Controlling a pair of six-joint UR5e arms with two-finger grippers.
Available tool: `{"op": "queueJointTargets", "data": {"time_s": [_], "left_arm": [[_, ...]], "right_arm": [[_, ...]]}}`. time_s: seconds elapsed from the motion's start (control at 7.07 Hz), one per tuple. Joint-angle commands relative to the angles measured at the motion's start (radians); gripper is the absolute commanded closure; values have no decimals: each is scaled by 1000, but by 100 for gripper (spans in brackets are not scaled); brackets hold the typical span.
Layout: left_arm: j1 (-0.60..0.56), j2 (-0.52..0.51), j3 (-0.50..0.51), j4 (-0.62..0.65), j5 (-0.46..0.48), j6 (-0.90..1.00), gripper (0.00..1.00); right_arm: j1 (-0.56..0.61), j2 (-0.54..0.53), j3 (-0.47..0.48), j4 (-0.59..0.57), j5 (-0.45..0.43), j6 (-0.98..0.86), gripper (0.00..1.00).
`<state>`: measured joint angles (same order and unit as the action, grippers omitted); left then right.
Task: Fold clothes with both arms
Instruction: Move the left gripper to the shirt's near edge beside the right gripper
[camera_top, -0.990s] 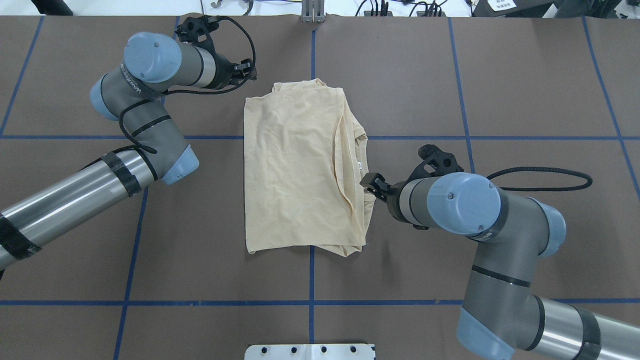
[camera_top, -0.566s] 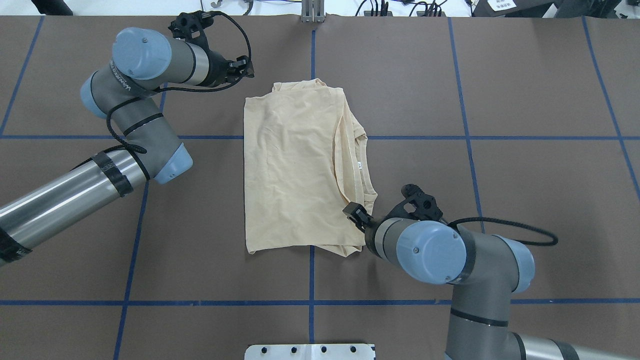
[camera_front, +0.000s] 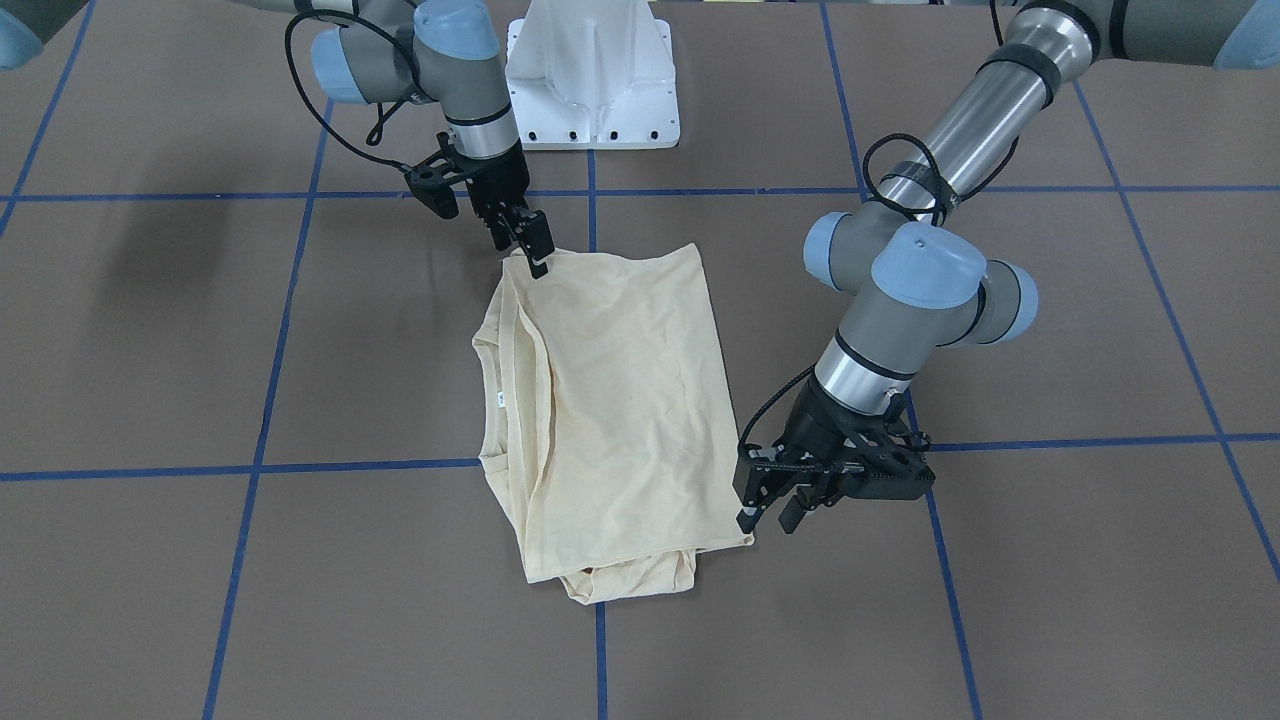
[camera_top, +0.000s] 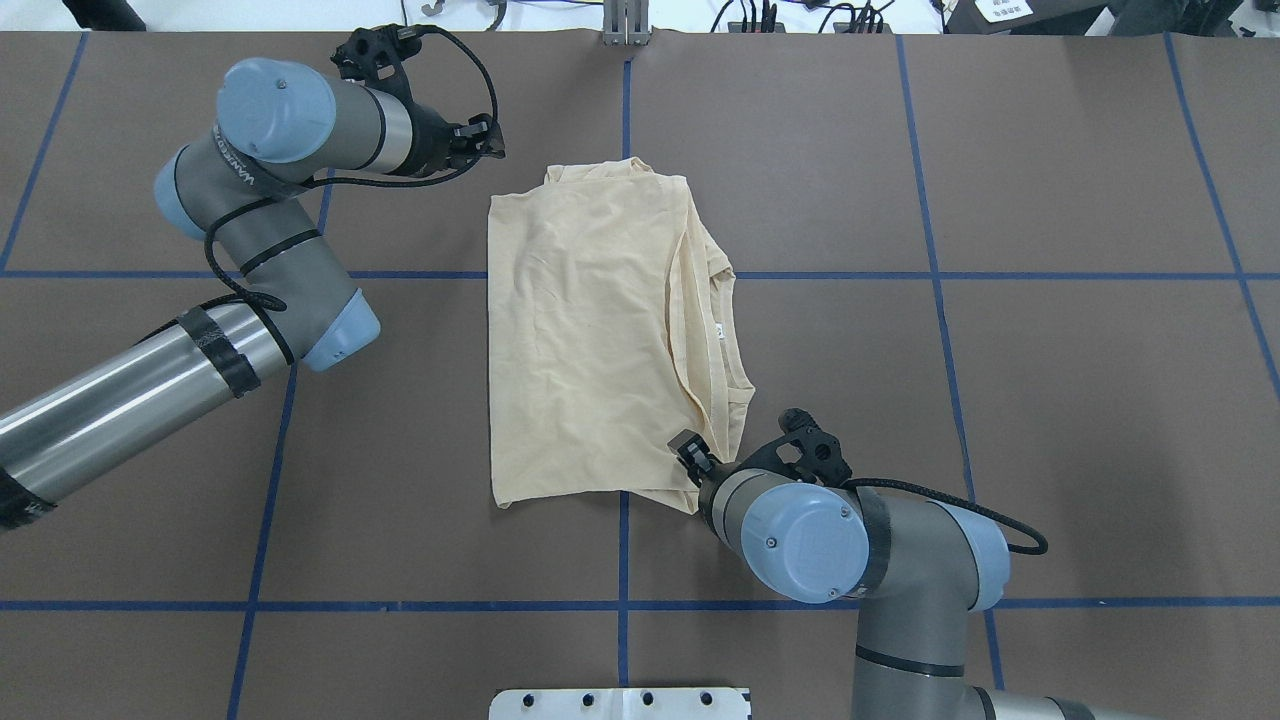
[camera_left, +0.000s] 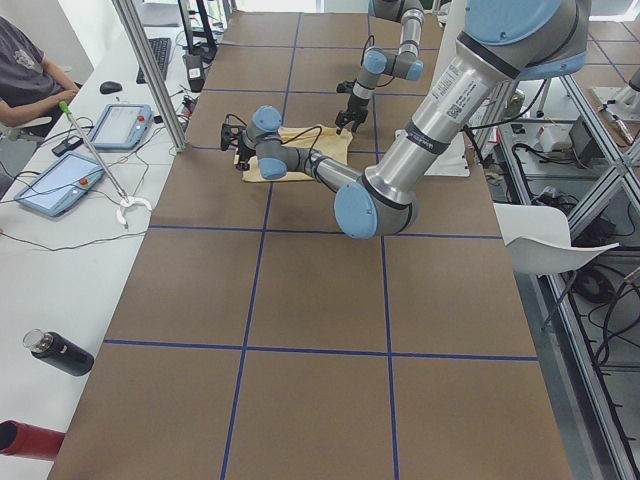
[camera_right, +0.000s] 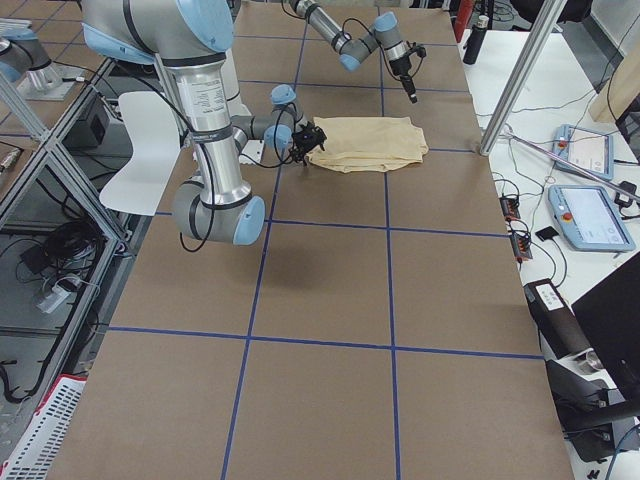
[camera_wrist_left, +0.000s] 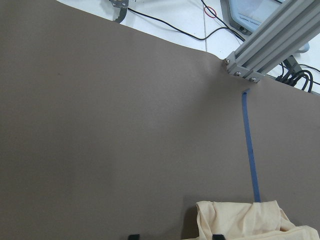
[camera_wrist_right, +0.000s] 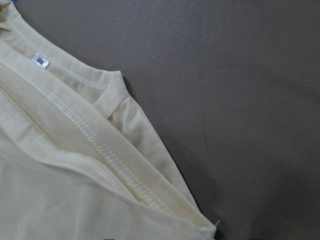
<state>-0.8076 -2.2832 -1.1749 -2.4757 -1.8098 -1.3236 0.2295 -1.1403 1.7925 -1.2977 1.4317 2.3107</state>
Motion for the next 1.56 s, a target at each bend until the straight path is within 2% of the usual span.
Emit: {"op": "queueJointTargets", "data": {"time_s": [0.0, 0.14, 0.85, 1.13, 1.27, 1.41], "left_arm": [[1, 10, 0, 0, 0, 0, 42], [1, 10, 0, 0, 0, 0, 42], [1, 10, -40, 0, -3, -31, 42], [56, 222, -327, -2, -36, -277, 42], [136, 334, -470, 0, -14, -366, 42], [227, 379, -545, 24, 41, -478, 28]], "right_arm": [[4, 10, -8, -2, -1, 6, 92], [4, 5, -1, -6, 3, 3, 100], [16, -7, 45, -11, 18, -11, 100], [4, -59, 117, -24, 16, 1, 100], [-22, -81, 142, -26, 13, 6, 100], [-39, -84, 142, -26, 10, 7, 100]]}}
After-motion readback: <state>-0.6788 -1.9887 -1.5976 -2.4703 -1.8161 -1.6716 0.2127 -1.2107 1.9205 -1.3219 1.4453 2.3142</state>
